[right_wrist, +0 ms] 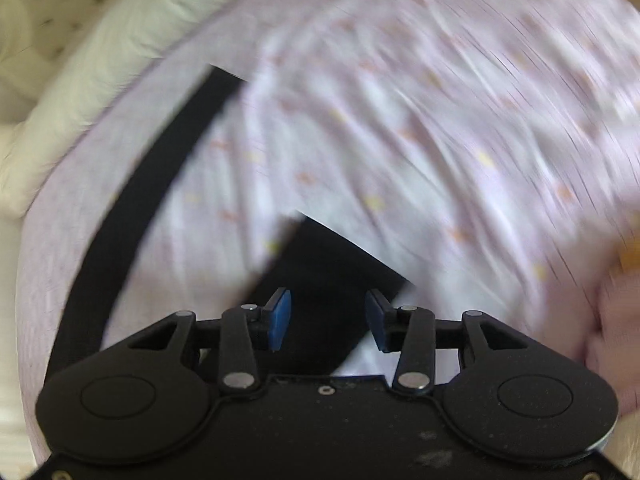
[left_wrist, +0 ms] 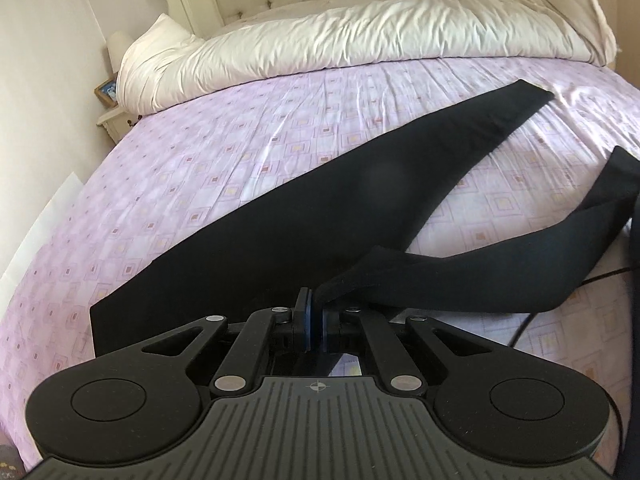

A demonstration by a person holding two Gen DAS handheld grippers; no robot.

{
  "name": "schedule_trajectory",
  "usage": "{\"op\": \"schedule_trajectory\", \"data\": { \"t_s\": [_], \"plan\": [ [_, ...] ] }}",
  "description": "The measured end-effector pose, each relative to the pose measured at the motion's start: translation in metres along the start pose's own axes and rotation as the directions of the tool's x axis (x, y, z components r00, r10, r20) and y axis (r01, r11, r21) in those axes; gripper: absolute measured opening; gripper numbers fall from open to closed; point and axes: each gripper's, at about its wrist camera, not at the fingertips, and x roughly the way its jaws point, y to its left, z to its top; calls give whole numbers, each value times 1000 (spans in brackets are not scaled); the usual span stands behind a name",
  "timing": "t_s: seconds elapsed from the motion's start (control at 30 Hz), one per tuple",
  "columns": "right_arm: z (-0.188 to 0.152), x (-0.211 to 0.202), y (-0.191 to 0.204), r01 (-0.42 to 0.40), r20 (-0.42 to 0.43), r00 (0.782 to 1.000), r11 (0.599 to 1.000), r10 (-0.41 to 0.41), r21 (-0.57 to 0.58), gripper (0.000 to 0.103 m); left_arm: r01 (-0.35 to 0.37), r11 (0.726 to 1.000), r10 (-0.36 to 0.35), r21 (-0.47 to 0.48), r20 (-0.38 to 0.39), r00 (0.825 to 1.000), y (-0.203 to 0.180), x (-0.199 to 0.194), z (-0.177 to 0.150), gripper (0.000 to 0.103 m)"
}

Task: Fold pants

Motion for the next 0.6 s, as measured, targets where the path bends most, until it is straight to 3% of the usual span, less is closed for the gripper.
{"op": "schedule_trajectory", "data": {
  "t_s": [0.2, 0.23, 0.27, 0.37, 0.47, 0.6],
  "plan": [
    [-19, 21, -15, -65, -34, 997, 994, 69, 89, 45, -6, 1000, 6, -5, -6, 1000, -3, 1, -1, 5],
    [-20, 21, -14, -89, -16, 996, 992, 91, 91, 37, -4, 1000, 3, -7, -9, 1000, -3, 1, -2, 5],
    [-20, 20, -11, -104, 6, 995, 991, 104, 85, 8, 5, 1000, -5, -13, -13, 1000, -2, 1, -1, 5],
    [-11, 4, 3, -175, 75, 983, 981, 169, 81, 4, 54, 998, -55, -33, -24, 998, 8, 0, 5, 5],
    [8, -15, 21, -289, 149, 951, 952, 273, 100, 4, 87, 995, -89, -47, -41, 995, 22, 8, 20, 5],
    [46, -27, 68, -329, 239, 920, 944, 311, 39, 4, 115, 992, -119, -59, -62, 991, 38, 34, 38, 5]
  ]
}}
